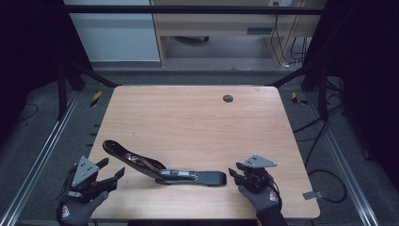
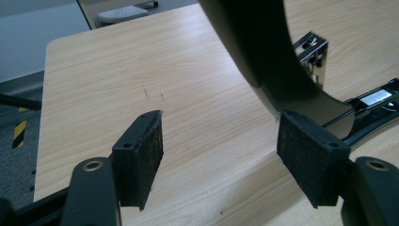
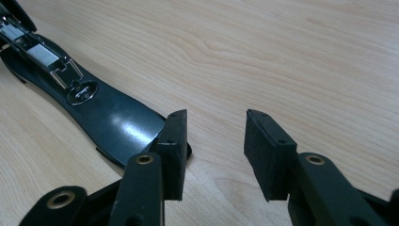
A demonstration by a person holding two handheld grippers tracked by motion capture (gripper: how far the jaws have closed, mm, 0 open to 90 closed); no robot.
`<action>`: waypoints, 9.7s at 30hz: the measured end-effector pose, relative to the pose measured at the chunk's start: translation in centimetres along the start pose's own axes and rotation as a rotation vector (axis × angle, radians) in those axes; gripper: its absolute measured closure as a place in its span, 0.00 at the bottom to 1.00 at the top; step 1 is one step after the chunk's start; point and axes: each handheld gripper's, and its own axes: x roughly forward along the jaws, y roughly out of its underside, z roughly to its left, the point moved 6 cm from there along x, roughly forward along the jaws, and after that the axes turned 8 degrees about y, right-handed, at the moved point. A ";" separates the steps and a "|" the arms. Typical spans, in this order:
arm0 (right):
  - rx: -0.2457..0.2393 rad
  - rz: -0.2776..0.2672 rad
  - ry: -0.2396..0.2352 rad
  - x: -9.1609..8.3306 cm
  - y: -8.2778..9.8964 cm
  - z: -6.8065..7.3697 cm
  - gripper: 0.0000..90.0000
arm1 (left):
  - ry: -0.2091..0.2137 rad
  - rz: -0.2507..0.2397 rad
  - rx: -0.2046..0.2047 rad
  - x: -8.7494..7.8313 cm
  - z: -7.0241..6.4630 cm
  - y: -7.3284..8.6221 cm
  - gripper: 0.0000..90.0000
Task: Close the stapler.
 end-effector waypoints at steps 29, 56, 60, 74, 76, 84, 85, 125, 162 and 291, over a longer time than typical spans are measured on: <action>-0.034 0.035 -0.051 1.0 -0.1 2.3 0.69 | 0.026 -0.051 0.018 0.5 -1.5 -2.8 0.34; -0.061 0.073 -0.089 1.6 0.1 3.7 0.89 | 0.012 -0.062 0.024 1.8 -0.8 -4.2 0.41; -0.067 0.075 -0.088 1.7 0.1 3.8 0.92 | 0.009 -0.066 0.016 1.7 -0.7 -4.3 0.45; -0.081 0.106 -0.095 2.3 0.6 4.2 0.99 | 0.025 -0.075 -0.015 1.4 -0.7 -4.4 0.53; -0.083 0.108 -0.099 2.3 0.6 4.2 0.99 | 0.026 -0.076 -0.017 1.4 -0.7 -4.4 0.54; -0.085 0.112 -0.107 2.5 0.7 4.5 0.99 | 0.027 -0.082 -0.024 1.3 -0.8 -4.4 0.55; -0.086 0.111 -0.108 2.5 0.8 4.5 0.99 | 0.027 -0.083 -0.024 1.3 -0.9 -4.4 0.55; -0.054 0.110 -0.110 2.5 0.8 4.3 1.00 | 0.062 -0.091 0.000 1.6 -2.9 -6.2 0.61; -0.054 0.111 -0.117 2.6 0.8 4.3 1.00 | 0.086 -0.100 0.062 2.7 -5.6 -7.8 0.64; -0.055 0.113 -0.126 2.5 0.8 4.3 1.00 | 0.113 -0.039 0.367 8.2 -13.5 -9.3 0.60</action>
